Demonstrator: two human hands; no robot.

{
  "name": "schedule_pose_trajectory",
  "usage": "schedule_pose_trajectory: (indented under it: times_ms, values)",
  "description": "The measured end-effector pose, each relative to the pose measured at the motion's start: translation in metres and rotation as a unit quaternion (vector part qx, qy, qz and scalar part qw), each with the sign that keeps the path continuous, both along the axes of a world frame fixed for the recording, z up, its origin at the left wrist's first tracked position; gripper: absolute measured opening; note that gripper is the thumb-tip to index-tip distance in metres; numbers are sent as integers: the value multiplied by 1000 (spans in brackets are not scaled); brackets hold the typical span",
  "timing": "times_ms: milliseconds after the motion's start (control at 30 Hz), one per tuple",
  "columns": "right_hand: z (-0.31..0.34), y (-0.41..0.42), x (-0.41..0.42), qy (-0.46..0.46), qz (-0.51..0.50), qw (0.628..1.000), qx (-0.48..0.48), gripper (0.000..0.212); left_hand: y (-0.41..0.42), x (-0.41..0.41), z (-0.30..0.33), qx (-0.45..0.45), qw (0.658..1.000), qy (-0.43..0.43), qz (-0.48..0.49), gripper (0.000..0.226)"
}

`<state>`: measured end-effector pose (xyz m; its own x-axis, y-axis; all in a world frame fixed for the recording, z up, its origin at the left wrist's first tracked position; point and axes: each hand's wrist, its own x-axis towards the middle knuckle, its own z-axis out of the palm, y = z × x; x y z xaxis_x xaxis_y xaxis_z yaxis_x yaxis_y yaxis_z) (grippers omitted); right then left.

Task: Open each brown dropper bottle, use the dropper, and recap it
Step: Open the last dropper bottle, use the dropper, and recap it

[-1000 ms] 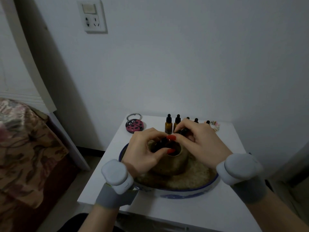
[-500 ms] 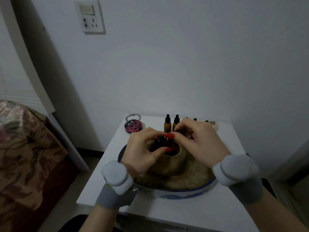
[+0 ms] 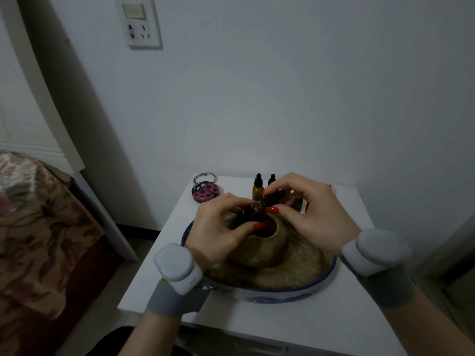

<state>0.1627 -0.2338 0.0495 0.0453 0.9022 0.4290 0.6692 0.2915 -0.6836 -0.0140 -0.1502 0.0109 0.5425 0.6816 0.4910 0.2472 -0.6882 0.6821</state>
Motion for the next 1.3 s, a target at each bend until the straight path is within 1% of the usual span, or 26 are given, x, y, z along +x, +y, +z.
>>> schedule_pose_trajectory:
  times_ms: [167,267,367,467,667,800,933,1100,1300]
  values:
    - [-2,1,1,44,-13,999,2,30,0,1,-1,-8,1000,-13,5,30]
    - [-7,4,-3,138,-52,989,15,27,-1,2,-1,-11,999,-30,12,29]
    - [-12,7,-8,237,-87,967,22,25,-2,3,0,-8,999,-41,12,30]
    - [-13,7,-8,283,-92,954,22,24,-3,2,0,-16,999,-32,8,30]
    - [-10,7,-7,297,-84,951,21,13,-2,2,0,-26,999,-21,4,34]
    - [-8,7,-6,292,-71,954,19,12,-2,2,-1,-35,999,-18,8,31]
    - [-4,5,-4,292,-54,955,16,12,-1,2,0,-54,998,-7,-13,26]
    - [0,2,2,277,-61,958,31,14,-2,0,1,-54,998,-1,-26,30]
    - [0,2,-1,283,-47,958,14,10,-3,2,2,-32,999,-27,-14,31]
